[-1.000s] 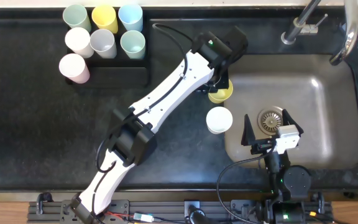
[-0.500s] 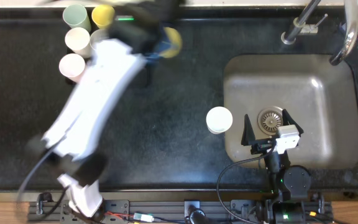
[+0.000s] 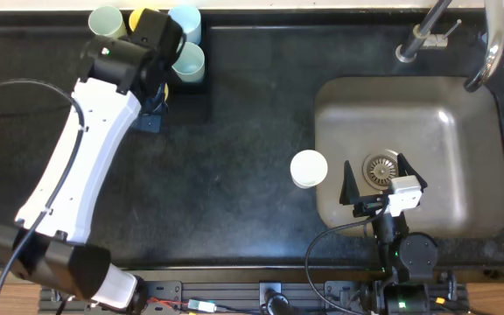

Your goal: Store Cups

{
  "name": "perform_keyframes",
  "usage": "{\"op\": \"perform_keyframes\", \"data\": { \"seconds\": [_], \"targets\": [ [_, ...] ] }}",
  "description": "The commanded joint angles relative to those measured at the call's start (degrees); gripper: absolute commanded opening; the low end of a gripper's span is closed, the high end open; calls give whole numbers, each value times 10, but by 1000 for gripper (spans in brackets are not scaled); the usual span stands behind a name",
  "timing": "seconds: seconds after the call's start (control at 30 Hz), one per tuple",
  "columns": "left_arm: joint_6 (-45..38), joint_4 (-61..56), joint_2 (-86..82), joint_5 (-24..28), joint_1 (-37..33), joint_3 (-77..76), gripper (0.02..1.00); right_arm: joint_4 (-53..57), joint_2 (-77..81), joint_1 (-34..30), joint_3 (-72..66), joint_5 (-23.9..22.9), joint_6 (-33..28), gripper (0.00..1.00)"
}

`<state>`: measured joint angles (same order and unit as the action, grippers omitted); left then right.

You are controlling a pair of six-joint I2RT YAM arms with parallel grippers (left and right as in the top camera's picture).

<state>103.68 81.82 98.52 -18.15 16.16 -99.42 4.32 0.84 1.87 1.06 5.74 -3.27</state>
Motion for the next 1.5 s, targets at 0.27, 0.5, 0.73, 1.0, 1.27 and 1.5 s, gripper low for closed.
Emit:
{"op": "perform_keyframes", "data": {
  "seconds": [0.27, 0.5, 0.73, 1.0, 1.27, 1.5],
  "targets": [
    [14, -75, 59, 72, -61, 26, 36, -3, -6, -3, -8, 0, -2, 998],
    [29, -96, 87, 77, -75, 26, 36, -3, -6, -3, -8, 0, -2, 998],
    [30, -101, 98, 96, -90, 26, 36, -3, -6, -3, -8, 0, -2, 996],
    [34, -117, 125, 121, -92, 26, 36, -3, -6, -3, -8, 0, -2, 998],
    [47, -117, 126, 115, -95, 26, 36, -3, -6, -3, -8, 0, -2, 996],
    [49, -117, 126, 106, -96, 27, 38, -3, -6, -3, -8, 0, -2, 998]
  ]
}}
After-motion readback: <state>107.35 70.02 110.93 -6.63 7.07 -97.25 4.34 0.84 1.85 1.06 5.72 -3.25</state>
